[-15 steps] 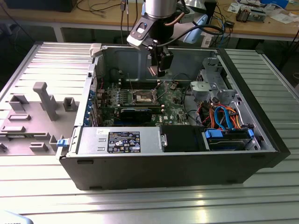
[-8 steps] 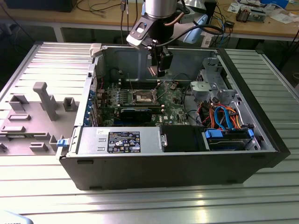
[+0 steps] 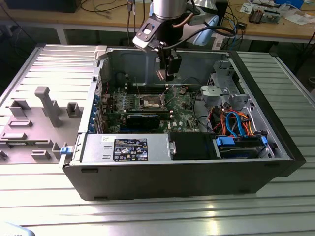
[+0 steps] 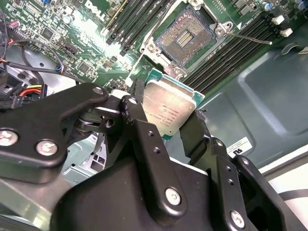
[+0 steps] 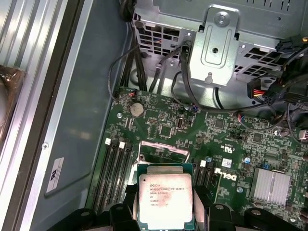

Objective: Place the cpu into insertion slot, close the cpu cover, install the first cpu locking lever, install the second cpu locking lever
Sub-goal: 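Place the cpu into insertion slot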

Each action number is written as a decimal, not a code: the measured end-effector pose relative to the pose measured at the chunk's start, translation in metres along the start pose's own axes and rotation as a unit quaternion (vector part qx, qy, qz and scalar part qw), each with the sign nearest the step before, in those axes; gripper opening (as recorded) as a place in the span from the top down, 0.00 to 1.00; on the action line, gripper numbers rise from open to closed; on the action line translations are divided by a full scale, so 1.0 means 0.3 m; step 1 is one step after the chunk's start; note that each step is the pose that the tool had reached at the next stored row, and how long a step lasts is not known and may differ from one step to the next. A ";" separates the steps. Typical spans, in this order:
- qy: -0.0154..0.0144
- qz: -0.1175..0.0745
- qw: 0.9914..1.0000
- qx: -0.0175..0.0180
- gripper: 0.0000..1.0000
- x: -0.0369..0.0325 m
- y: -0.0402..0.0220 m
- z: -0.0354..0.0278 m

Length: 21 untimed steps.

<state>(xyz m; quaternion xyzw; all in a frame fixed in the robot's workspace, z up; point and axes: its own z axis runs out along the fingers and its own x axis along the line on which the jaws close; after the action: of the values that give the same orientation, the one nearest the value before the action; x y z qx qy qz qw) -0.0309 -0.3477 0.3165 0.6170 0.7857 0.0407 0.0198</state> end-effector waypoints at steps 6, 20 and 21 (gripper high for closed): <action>-0.001 0.009 1.000 0.000 0.45 0.000 0.000 0.000; -0.002 0.026 1.000 0.000 0.45 0.000 0.000 0.000; -0.002 0.027 1.000 -0.001 0.45 0.000 0.000 0.000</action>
<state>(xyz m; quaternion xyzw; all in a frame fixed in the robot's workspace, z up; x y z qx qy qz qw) -0.0309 -0.3477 0.3164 0.6382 0.7685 0.0402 0.0209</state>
